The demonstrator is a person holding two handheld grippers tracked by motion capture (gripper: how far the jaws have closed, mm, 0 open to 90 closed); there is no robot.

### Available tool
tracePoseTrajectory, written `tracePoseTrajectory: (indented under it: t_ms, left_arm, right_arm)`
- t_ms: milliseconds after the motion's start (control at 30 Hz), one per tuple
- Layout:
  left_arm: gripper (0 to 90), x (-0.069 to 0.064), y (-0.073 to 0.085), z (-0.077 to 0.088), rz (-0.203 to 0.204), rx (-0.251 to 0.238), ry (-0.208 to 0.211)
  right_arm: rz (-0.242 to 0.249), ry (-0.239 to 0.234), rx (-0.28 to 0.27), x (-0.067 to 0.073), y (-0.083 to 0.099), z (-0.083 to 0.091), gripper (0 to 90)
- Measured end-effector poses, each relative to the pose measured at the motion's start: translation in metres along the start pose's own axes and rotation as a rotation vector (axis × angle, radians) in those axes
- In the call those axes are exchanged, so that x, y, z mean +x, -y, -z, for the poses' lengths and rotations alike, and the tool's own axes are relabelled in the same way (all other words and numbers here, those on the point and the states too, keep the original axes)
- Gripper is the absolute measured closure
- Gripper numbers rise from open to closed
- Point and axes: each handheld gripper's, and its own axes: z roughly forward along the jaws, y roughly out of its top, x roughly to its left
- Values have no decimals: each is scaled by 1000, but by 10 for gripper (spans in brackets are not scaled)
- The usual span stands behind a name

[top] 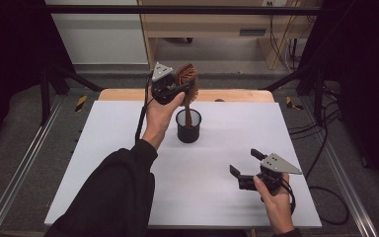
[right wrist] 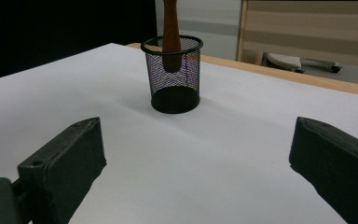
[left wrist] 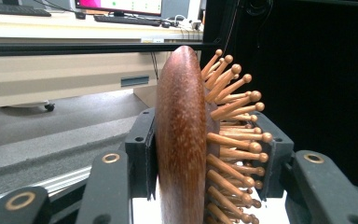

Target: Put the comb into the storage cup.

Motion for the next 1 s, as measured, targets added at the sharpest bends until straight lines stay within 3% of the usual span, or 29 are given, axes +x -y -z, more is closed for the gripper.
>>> tracePoseTrajectory:
  t_ms: [467,1000]
  left_arm:
    - [506,-1,4,-2,-19,3,0]
    - [506,-4,13,-3,-9,7,5]
  right_arm:
    - [17,5,7,-7,3,-4,48]
    - [15,-3,-10,-13,5,-6,50]
